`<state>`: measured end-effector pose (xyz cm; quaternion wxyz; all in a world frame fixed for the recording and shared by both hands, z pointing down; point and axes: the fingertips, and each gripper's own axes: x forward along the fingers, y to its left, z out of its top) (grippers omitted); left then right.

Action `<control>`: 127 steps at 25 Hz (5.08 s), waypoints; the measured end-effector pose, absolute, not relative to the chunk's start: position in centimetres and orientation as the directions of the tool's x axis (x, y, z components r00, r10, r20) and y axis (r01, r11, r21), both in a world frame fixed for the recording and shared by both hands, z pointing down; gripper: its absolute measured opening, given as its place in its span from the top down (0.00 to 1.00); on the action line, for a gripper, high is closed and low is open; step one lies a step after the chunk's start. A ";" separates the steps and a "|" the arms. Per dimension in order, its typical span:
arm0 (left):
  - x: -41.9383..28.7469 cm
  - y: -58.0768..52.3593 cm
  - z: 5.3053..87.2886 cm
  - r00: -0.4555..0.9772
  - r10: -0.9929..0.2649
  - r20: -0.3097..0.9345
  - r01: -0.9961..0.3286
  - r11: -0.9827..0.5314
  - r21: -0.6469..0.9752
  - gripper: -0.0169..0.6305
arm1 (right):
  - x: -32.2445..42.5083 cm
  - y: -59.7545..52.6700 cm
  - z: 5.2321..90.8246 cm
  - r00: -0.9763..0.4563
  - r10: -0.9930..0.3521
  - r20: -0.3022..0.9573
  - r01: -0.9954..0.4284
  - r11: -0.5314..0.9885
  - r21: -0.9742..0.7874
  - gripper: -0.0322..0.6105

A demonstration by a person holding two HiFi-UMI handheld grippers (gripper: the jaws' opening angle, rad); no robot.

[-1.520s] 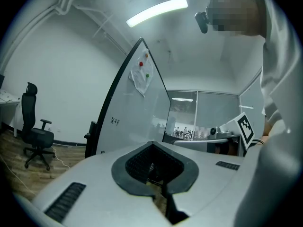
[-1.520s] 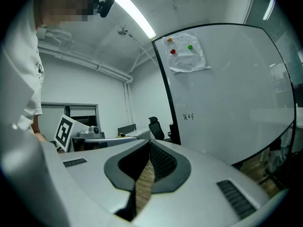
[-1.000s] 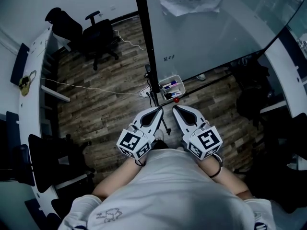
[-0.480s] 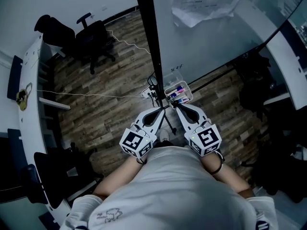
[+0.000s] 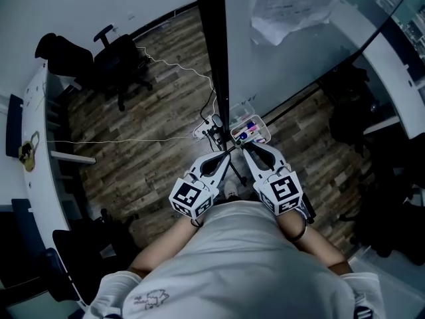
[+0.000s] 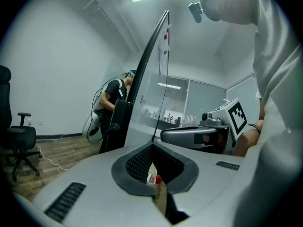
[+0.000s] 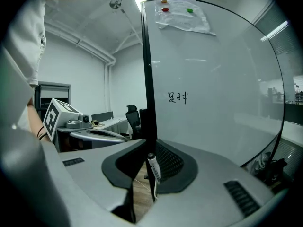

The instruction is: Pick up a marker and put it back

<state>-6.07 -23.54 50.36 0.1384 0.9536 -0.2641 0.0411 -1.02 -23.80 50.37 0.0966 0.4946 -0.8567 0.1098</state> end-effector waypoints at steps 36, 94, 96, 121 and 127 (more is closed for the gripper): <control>-7.0 -26.3 52.9 0.825 -0.517 0.229 -0.563 -0.787 0.253 0.96 | -3.0 -26.9 55.9 -0.465 -0.733 0.497 -0.853 0.521 -0.030 0.80; -1.2 -25.7 43.4 0.931 -0.363 0.035 -0.365 -0.927 0.081 0.96 | 4.5 -27.4 44.2 -0.337 -0.923 0.188 -0.941 0.338 -0.026 0.84; -0.9 -26.0 43.5 0.923 -0.383 0.037 -0.385 -0.919 0.087 0.96 | 4.6 -27.7 44.3 -0.358 -0.914 0.189 -0.933 0.359 -0.029 0.84; 3.1 -29.3 45.0 0.633 -0.773 0.040 -0.766 -0.618 0.179 0.96 | 9.0 -32.1 46.0 -0.735 -0.650 0.195 -0.673 0.734 -0.092 0.84; 3.0 -29.3 46.5 0.544 -0.837 0.067 -0.828 -0.522 0.205 0.96 | 9.1 -32.6 47.6 -0.793 -0.572 0.208 -0.603 0.787 -0.135 0.84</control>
